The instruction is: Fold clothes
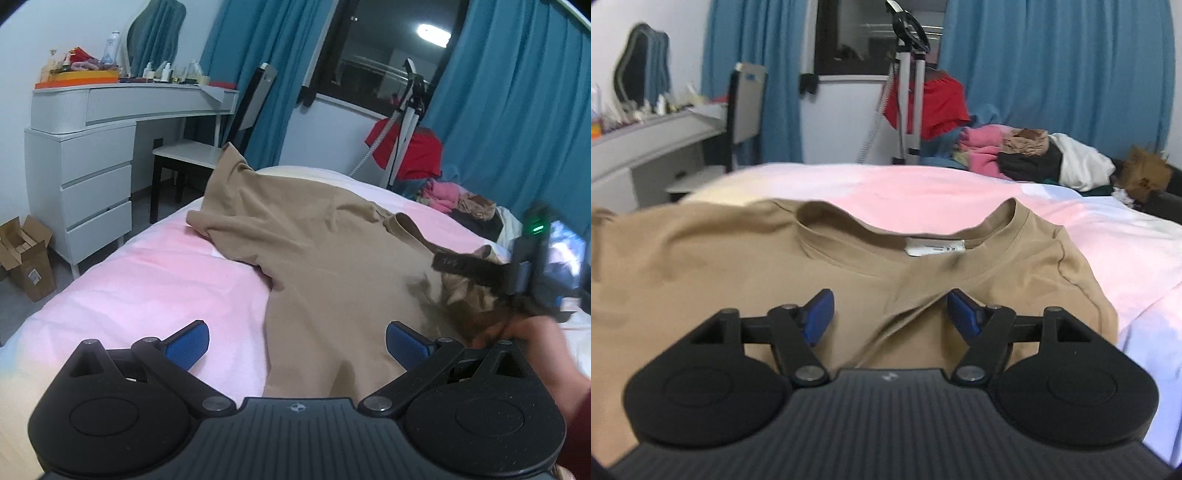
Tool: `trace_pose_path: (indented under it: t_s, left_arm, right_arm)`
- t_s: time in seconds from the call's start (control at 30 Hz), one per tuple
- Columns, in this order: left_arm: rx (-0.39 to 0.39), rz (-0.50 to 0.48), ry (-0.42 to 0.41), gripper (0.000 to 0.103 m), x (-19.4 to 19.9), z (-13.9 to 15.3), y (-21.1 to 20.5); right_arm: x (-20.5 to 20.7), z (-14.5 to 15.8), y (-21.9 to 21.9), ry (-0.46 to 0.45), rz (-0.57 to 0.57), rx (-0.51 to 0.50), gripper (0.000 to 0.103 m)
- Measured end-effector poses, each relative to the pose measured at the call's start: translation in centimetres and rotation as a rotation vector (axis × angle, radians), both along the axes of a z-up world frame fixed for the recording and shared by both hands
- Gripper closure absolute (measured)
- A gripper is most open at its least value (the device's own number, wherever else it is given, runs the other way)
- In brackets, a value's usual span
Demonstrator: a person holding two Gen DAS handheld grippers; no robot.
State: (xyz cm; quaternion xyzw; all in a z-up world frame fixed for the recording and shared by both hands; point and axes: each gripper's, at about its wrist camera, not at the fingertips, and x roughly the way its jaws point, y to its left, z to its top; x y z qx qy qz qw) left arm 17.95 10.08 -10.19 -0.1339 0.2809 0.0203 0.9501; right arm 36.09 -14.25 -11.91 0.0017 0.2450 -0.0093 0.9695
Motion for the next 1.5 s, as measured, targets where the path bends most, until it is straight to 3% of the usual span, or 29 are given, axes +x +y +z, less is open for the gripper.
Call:
trace_pose_path:
  t_s: [0.17,0.37,0.57,0.7,0.87,1.07,1.27,1.3,1.4,1.5]
  left_arm:
    - [0.038,-0.019,-0.02,0.0,-0.6,0.4,-1.0]
    - [0.092,-0.068,-0.06,0.0,-2.8,1.6,-3.0]
    - [0.102,-0.14,-0.082,0.0,-6.1,2.8,-4.5]
    - [0.103,-0.193,-0.07,0.001,-8.8,3.2,-5.7]
    - [0.072,-0.279,-0.044,0.001,-11.6,3.6,-8.3]
    - [0.049,-0.41,-0.02,0.005,-15.2,3.3,-13.4]
    - [0.035,-0.69,0.032,0.02,-18.3,0.7,-20.1]
    - [0.029,-0.73,0.05,0.027,-18.6,0.1,-21.0]
    - [0.028,-0.811,0.099,0.039,-18.8,-1.8,-22.7]
    - [-0.026,-0.875,0.149,0.049,-18.7,-3.2,-23.0]
  right_arm:
    - [-6.4,4.3,-1.9,-0.068,0.028,0.107,0.033]
    - [-18.5,8.1,-5.4,-0.113,0.013,0.231,0.033]
    - [-30.5,8.8,-9.2,-0.145,-0.055,0.281,0.033]
    - [-35.3,8.2,-12.0,-0.175,-0.172,0.311,0.033]
    - [-37.0,7.9,-15.5,-0.21,-0.239,0.397,0.032]
    - [-36.8,7.0,-18.1,-0.204,-0.323,0.397,0.032]
    - [-37.0,6.6,-19.9,-0.192,-0.353,0.411,0.032]
    - [-37.0,6.5,-20.1,-0.191,-0.355,0.418,0.032]
    - [-36.7,6.0,-20.5,-0.185,-0.358,0.421,0.032]
    - [-35.3,5.1,-20.7,-0.131,-0.359,0.42,0.032]
